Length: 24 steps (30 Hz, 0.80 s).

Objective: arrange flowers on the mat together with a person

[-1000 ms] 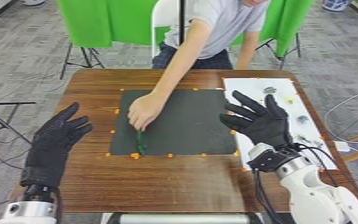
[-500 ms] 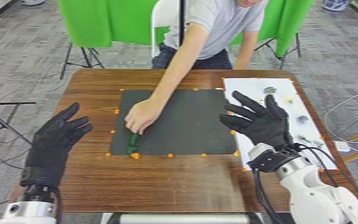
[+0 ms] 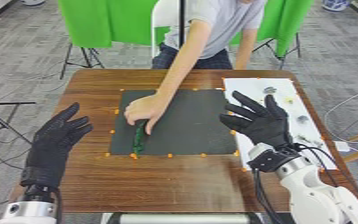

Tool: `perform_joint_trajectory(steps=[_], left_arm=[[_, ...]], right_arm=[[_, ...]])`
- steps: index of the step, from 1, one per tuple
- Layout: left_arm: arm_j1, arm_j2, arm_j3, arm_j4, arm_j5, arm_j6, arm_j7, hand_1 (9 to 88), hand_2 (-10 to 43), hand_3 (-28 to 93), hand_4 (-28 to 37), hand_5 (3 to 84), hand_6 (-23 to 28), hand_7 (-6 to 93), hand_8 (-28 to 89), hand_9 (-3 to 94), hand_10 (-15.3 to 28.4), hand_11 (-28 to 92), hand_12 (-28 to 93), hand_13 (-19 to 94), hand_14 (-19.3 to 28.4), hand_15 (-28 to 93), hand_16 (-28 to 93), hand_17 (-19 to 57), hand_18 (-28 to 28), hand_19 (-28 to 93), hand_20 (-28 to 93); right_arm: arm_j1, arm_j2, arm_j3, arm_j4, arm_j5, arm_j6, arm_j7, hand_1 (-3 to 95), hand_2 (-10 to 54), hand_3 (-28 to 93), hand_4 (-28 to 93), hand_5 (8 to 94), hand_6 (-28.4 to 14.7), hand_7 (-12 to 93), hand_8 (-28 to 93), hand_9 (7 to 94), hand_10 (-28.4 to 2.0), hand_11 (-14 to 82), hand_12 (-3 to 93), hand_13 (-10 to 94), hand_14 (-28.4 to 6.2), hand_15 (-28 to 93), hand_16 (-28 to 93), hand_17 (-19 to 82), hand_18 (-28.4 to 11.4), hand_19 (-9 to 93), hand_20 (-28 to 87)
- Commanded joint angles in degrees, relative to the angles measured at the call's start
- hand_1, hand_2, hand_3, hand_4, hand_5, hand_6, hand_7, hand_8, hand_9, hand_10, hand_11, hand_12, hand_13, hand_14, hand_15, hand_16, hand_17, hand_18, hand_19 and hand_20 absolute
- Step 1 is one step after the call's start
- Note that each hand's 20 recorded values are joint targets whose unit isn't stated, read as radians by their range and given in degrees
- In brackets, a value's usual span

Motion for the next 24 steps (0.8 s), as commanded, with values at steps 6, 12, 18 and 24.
perform_joint_trajectory(steps=[6,12,18,24], left_arm=[[0.48,-0.51,0.1,0.15,0.31,0.05,-0.58,21.6,5.0,80,-28.3,33.9,7.1,15.7,-11,33.2,18.9,26,8,23,25.4,49,-11,-9.9,22.2,47,4],[0.62,-0.35,0.15,0.13,0.04,0.28,-0.24,21.5,5.0,80,-28.3,33.8,7.0,15.7,-11,33.2,19.0,27,8,23,25.5,48,-11,-9.9,22.2,47,4],[0.85,-0.09,0.04,0.04,-0.04,0.64,0.06,21.6,5.1,80,-28.3,33.8,7.0,15.8,-11,33.4,19.2,26,8,23,25.6,48,-11,-9.9,22.2,47,4],[0.99,0.03,-0.1,-0.02,-0.18,0.65,0.14,21.5,5.1,80,-28.3,33.9,7.0,15.6,-11,33.4,19.2,26,8,23,25.6,48,-11,-9.9,22.2,47,4]], right_arm=[[0.11,0.23,-0.18,-0.51,-0.1,0.74,-0.21,3.1,21.6,73,-28,42.6,-2.2,12,-11,42.6,-17.1,9.5,11.6,32,-22.1,29,10,2,-18.5,44,11],[-0.04,0.45,0.18,-1.01,-1.02,1.54,-0.06,3.3,21.6,73,-28,42.6,-2.3,12,-11,42.7,-17.0,9.7,11.7,32,-22.2,29,10,2,-18.5,44,11],[-0.2,1.0,0.47,-1.87,-4.85,2.91,-0.32,7.4,17.8,76,-28,42.8,-2.9,12,-11,44.3,-17.2,10.9,11.9,34,-22.0,31,10,2,-19.5,47,11],[-0.7,2.89,0.01,-4.47,-15.76,10.06,1.13,16.1,9.3,78,-26,44.9,-4.5,16,-12,47.9,-17.5,18.6,13.3,39,-20.4,39,9,7,-21.4,53,12]])
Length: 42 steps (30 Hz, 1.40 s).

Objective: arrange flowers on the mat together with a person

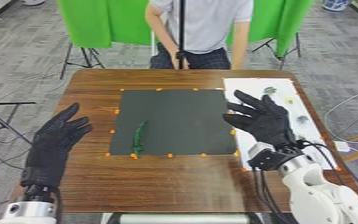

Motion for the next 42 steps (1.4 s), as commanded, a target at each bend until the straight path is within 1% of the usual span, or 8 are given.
perform_joint_trajectory(steps=[1,4,8,11,15,20,35,42], left_arm=[[0.96,-0.02,-0.24,-0.05,0.0,0.43,-0.11,21.4,5.1,80,-28.3,33.9,7.0,15.7,-11,33.4,19.1,26,8,23,25.6,48,-11,-9.9,22.2,47,4],[1.13,0.04,-0.32,-0.1,-0.05,0.53,0.19,21.4,5.1,80,-28.3,33.9,7.0,15.7,-11,33.4,19.1,26,9,23,25.7,48,-11,-9.9,22.1,47,4],[1.58,0.26,-0.33,-0.25,-0.2,0.74,0.51,21.3,5.1,80,-28.3,33.9,7.0,15.6,-11,33.4,19.0,26,9,23,25.6,48,-11,-9.9,22.2,47,4],[1.57,0.27,-0.64,-0.26,-0.07,0.72,0.31,21.3,5.1,80,-28.3,33.8,7.0,15.6,-11,33.4,18.9,26,9,23,25.6,48,-11,-9.9,22.1,47,4],[1.94,0.11,-1.06,-0.43,0.0,0.62,0.22,21.4,5.1,80,-28.3,33.8,7.0,15.6,-11,33.4,18.9,26,9,23,25.6,48,-11,-9.9,22.1,47,4],[2.37,0.29,-1.07,-0.47,-0.47,0.82,0.79,21.4,5.2,80,-28.3,33.7,6.8,15.7,-11,33.4,18.9,26,8,23,25.5,48,-11,-9.9,22.2,47,4],[2.77,0.83,-1.07,-0.58,-0.36,0.92,1.73,21.2,5.2,80,-28.3,33.8,6.9,15.7,-11,33.3,18.8,26,8,23,25.2,47,-11,-9.8,22.1,47,4],[2.87,1.15,-0.98,-0.58,-0.67,1.04,2.18,21.2,5.1,80,-28.3,33.8,6.9,15.9,-11,33.3,18.8,26,8,23,25.1,47,-11,-9.8,22.1,47,4]], right_arm=[[-1.27,2.81,-0.35,-4.05,-13.35,9.97,1.67,18.9,7.3,78,-26,45.7,-4.7,18,-13,49.0,-17.6,21.4,13.7,41,-19.5,41,8,9,-22.2,55,12],[-1.91,4.11,0.13,-6.87,-18.82,17.13,6.68,23.9,3.8,77,-25,48.6,-5.5,22,-15,52.2,-17.3,27.4,14.6,48,-17.7,47,8,16,-26.2,62,11],[-3.78,5.9,1.9,-9.94,-32.1,21.69,15.1,29.1,0.2,75,-24,53.3,-6.4,25,-15,57.7,-18.4,32.7,15.1,55,-16.9,53,8,26,-25.8,71,5],[0.25,9.8,-2.31,-11.22,-51.47,24.72,30.45,31.3,-1.0,74,-22,55.1,-6.5,26,-15,60.1,-18.3,34.1,15.1,59,-16.4,55,7,31,-24.7,78,-5],[0.96,13.04,-4.31,-10.94,-70.7,21.8,43.41,34.9,-3.7,72,-20,56.2,-6.7,24,-14,62.7,-18.7,33.6,15.5,64,-15.3,57,8,42,-21.1,89,-21],[0.35,14.7,-5.15,-9.01,-84.16,14.45,53.38,37.1,-5.6,71,-20,57.3,-7.6,21,-13,62.4,-19.7,29.5,14.9,66,-15.7,58,7,48,-18.8,93,-24],[0.03,15.35,-5.11,-3.54,-97.32,11.59,61.1,38.9,-7.0,69,-19,56.4,-9.0,17,-11,59.7,-21.6,24.6,14.4,67,-16.5,60,8,51,-17.8,93,-24],[1.3,14.9,-3.81,0.13,-94.98,2.51,61.76,39.2,-7.3,68,-19,56.5,-8.9,17,-11,58.5,-21.9,23.9,14.3,66,-17.0,60,8,50,-18.2,93,-25]])
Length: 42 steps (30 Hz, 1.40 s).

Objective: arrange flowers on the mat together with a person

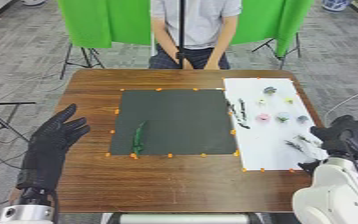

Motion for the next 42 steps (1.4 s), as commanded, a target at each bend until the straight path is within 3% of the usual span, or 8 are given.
perform_joint_trajectory(steps=[1,11,26,30,33,35,39,42], left_arm=[[0.63,0.31,0.05,-0.11,-0.34,0.69,0.39,21.3,5.1,80,-28.3,33.8,6.9,15.9,-11,33.3,18.8,26,8,23,25.1,47,-11,-9.8,22.1,47,4],[0.57,0.11,-0.13,-0.03,-0.22,0.38,-0.08,21.4,5.1,80,-28.3,33.8,6.8,16.0,-11,33.4,18.9,26,8,23,25.1,48,-11,-9.7,22.1,47,4],[0.17,0.24,-0.67,-0.01,-0.29,0.17,-0.62,21.4,5.1,80,-28.3,33.8,6.9,15.9,-11,33.4,18.8,26,8,23,25.1,48,-11,-9.8,22.1,47,4],[0.49,0.0,-0.88,-0.14,-0.29,0.29,-0.64,21.5,5.1,80,-28.3,33.8,6.9,15.9,-11,33.3,18.8,26,8,23,25.1,48,-11,-9.7,22.1,47,4],[0.52,-0.02,-1.04,-0.14,-0.14,0.17,-0.7,21.5,5.2,80,-28.3,33.8,6.9,15.9,-11,33.3,18.8,26,8,23,25.1,48,-11,-9.7,22.1,47,4],[0.74,-0.07,-1.14,-0.22,-0.22,0.32,-0.59,21.6,5.2,80,-28.3,33.8,6.9,16.0,-11,33.3,18.8,26,8,23,25.1,48,-11,-9.8,22.2,47,4],[0.59,-0.45,-1.5,-0.27,-0.24,-0.02,-1.08,21.5,5.2,80,-28.3,33.8,6.9,16.0,-11,33.3,18.8,26,8,23,25.1,48,-11,-9.8,22.1,47,4],[1.09,-0.58,-1.85,-0.47,-0.14,0.23,-0.98,21.5,5.1,80,-28.3,33.8,7.0,16.0,-11,33.3,18.8,26,8,23,25.1,48,-11,-9.8,22.2,47,4]], right_arm=[[0.78,-0.02,2.45,3.58,4.14,-9.22,0.72,39.3,-7.4,68,-19,56.3,-8.8,16,-11,58.3,-22.0,23.6,14.3,66,-17.0,61,8,50,-18.3,93,-25],[0.63,-0.38,3.33,6.02,7.7,-12.55,-0.71,41.2,-7.9,67,-18,56.1,-8.4,14,-11,58.1,-21.7,22.2,14.4,66,-16.4,60,8,49,-19.0,93,-24],[6.1,0.58,-1.76,10.56,10.29,-20.11,-2.53,44.7,-8.4,65,-19,61.6,-7.6,12,-10,62.0,-18.6,22.6,14.4,66,-13.9,59,7,48,-17.1,93,-25],[7.52,0.7,-3.21,12.42,9.18,-22.08,-2.51,51.5,-9.0,63,-20,69.7,-7.3,9,-6,70.7,-16.0,23.1,15.5,68,-11.5,58,8,48,-16.8,93,-18],[7.83,0.73,-3.51,13.26,9.36,-22.87,-2.45,62.8,-8.3,49,-18,78.2,-10.0,10,4,78.1,-12.8,13.4,21.7,71,-7.8,56,13,49,-15.9,93,-12],[7.78,0.78,-3.72,13.77,9.04,-21.77,-2.68,67.9,-7.7,45,-17,82.2,-13.0,12,5,79.1,-12.6,8.6,22.0,74,-5.7,55,16,50,-15.0,93,-5],[7.46,0.95,-3.76,13.79,7.94,-19.69,-3.06,68.8,-7.6,45,-18,83.3,-13.7,13,5,82.9,-13.0,11.0,24.7,76,-6.8,59,14,51,-15.0,93,4],[8.03,1.15,-4.02,13.19,7.29,-17.98,-3.38,67.2,-8.2,49,-20,84.8,-10.2,13,5,85.6,-13.0,17.0,25.2,77,-7.1,61,13,52,-15.7,93,9]])
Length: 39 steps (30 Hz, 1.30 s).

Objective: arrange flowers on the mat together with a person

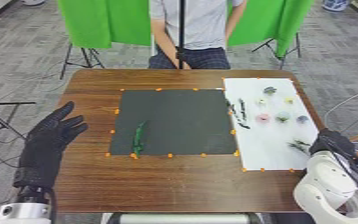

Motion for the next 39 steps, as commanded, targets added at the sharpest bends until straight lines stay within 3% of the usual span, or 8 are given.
perform_joint_trajectory(steps=[1,3,6,19,23,29,34,39], left_arm=[[0.92,-0.74,-0.67,-0.36,-0.12,0.14,-0.83,21.5,5.1,80,-28.3,33.8,7.0,16.0,-11,33.3,18.9,26,8,23,25.2,48,-11,-9.8,22.2,47,4],[1.28,-0.49,-0.87,-0.48,-0.3,0.22,-0.51,21.4,5.1,80,-28.3,33.8,7.0,15.9,-11,33.3,18.9,26,8,23,25.2,48,-11,-9.8,22.2,47,4],[1.62,-0.51,-1.27,-0.64,-0.24,0.3,-0.49,21.5,5.1,80,-28.3,33.9,7.0,15.9,-11,33.3,18.9,27,8,23,25.1,48,-11,-9.9,22.2,47,4],[3.07,-0.15,-3.15,-1.65,-0.35,0.67,-0.11,21.5,5.1,80,-28.3,34.1,7.2,15.8,-11,33.3,19.0,26,8,23,25.4,48,-11,-9.9,22.3,47,4],[3.43,-0.55,-4.02,-2.0,-0.05,0.55,-0.93,21.4,5.1,80,-28.3,34.0,7.2,15.7,-11,33.4,19.0,26,9,23,25.4,48,-11,-9.9,22.3,47,4],[1.05,-0.44,-3.26,-1.56,0.47,-0.43,-2.67,21.5,5.1,79,-28.3,34.2,7.3,15.5,-11,33.4,19.1,26,9,23,25.5,48,-11,-9.8,22.2,48,4],[-0.72,0.2,-2.47,-1.21,0.66,-0.67,-2.93,21.5,5.1,79,-28.3,34.5,8.0,14.7,-11,33.2,19.6,27,9,22,25.9,49,-11,-9.8,22.3,48,4],[-0.64,0.02,-2.99,-1.27,0.9,-0.83,-3.43,21.6,4.9,79,-28.3,34.8,8.4,13.8,-10,32.9,20.5,26,9,22,27.0,50,-11,-10.0,22.5,48,3]], right_arm=[[-0.77,0.92,-0.88,-0.23,-2.52,4.14,-0.61,66.3,-8.5,50,-21,85.5,-8.6,13,5,86.2,-13.0,19.4,24.8,78,-7.2,61,14,52,-15.9,93,11],[-0.71,1.34,-0.97,-1.2,-3.82,6.11,-0.95,63.0,-9.2,56,-24,87.4,-4.1,13,6,87.9,-13.2,27.3,23.0,80,-8.0,61,15,53,-16.7,93,15],[0.12,1.95,-1.38,-3.38,-4.63,8.37,-1.49,60.8,-9.5,59,-26,88.5,-1.7,13,7,89.5,-12.9,31.7,21.3,82,-8.2,61,16,54,-17.4,93,18],[10.95,-0.85,-10.99,-12.76,-1.95,12.99,-7.57,59.4,-9.5,63,-28,89.5,-0.7,14,7,91.0,-12.3,33.6,22.6,84,-8.0,62,19,55,-18.4,93,24],[20.76,-6.88,-20.37,-9.86,1.89,10.59,-10.48,59.4,-9.5,63,-28,89.6,-0.9,14,8,91.0,-12.4,33.7,22.8,84,-8.2,62,19,55,-18.7,93,25],[31.13,-14.56,-31.93,-2.29,3.6,8.29,-12.8,59.0,-9.5,63,-27,89.0,-1.0,15,8,90.7,-12.3,34.6,23.0,84,-8.4,63,20,55,-19.1,93,27],[33.75,-19.0,-36.07,3.26,3.2,4.45,-12.73,58.4,-9.5,62,-26,89.1,-1.1,15,8,90.6,-12.1,35.9,23.1,84,-8.4,64,20,55,-19.3,93,28],[35.68,-21.87,-40.05,7.58,1.22,0.18,-12.56,57.7,-9.5,61,-25,89.3,-1.1,15,8,90.6,-12.3,36.7,22.9,84,-8.2,64,19,55,-19.5,93,29]])
